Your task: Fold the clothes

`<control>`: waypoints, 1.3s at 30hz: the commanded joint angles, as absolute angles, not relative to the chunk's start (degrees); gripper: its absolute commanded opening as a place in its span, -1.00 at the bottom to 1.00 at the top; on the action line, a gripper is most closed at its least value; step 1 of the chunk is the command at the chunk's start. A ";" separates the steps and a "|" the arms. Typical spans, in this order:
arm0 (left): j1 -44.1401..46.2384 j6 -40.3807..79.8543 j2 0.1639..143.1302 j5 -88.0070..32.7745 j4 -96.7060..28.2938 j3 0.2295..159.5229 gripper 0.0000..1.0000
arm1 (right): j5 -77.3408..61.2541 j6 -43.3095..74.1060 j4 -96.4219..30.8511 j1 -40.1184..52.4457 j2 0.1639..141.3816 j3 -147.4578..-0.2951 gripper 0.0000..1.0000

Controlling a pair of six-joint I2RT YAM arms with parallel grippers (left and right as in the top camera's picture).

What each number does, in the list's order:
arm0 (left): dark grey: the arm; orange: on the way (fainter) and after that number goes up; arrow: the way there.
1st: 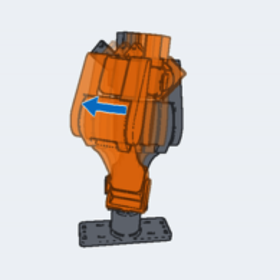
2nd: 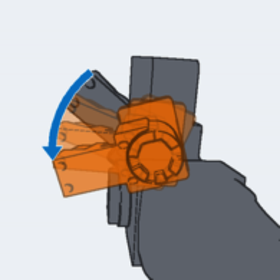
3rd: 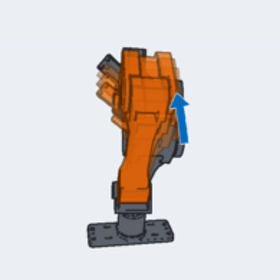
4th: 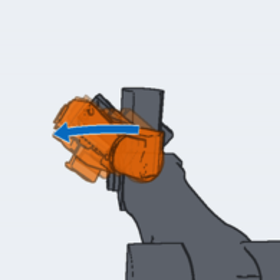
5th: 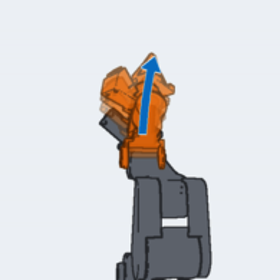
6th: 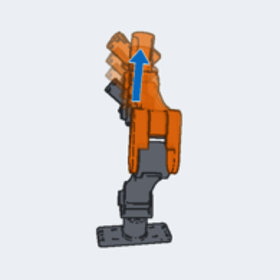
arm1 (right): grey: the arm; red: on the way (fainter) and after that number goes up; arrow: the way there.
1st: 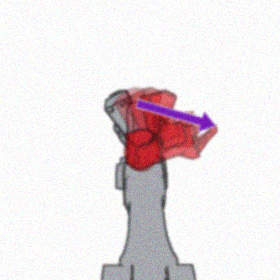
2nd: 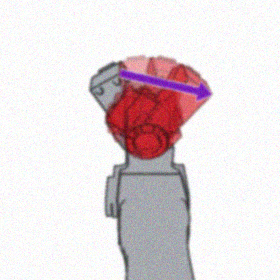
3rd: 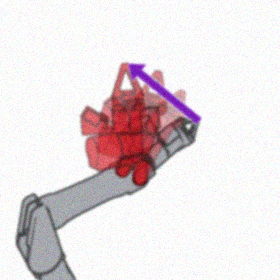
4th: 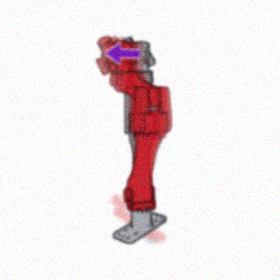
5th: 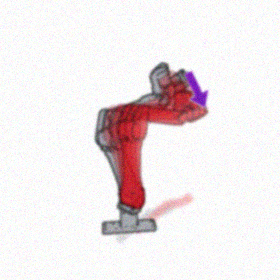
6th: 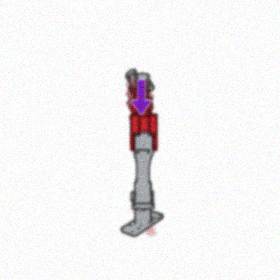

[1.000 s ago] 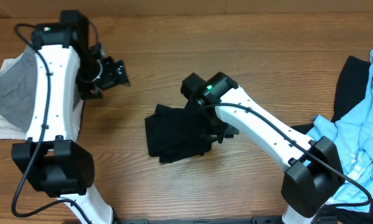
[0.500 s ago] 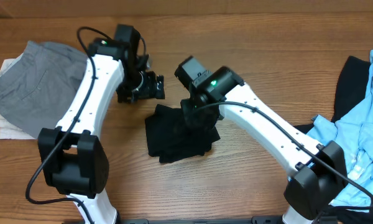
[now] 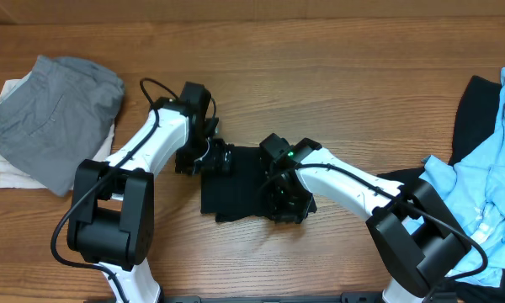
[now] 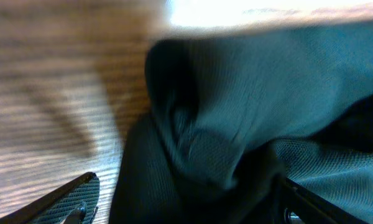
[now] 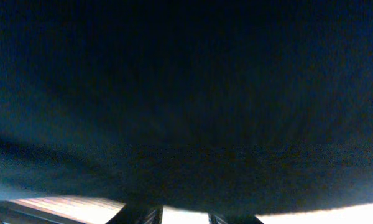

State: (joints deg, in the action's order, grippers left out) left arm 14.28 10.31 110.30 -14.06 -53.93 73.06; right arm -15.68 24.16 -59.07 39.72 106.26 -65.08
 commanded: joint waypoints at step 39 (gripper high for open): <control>9.58 3.36 102.52 -26.61 -55.44 77.78 0.31 | -30.55 20.18 -58.13 26.63 99.50 -70.39 -0.05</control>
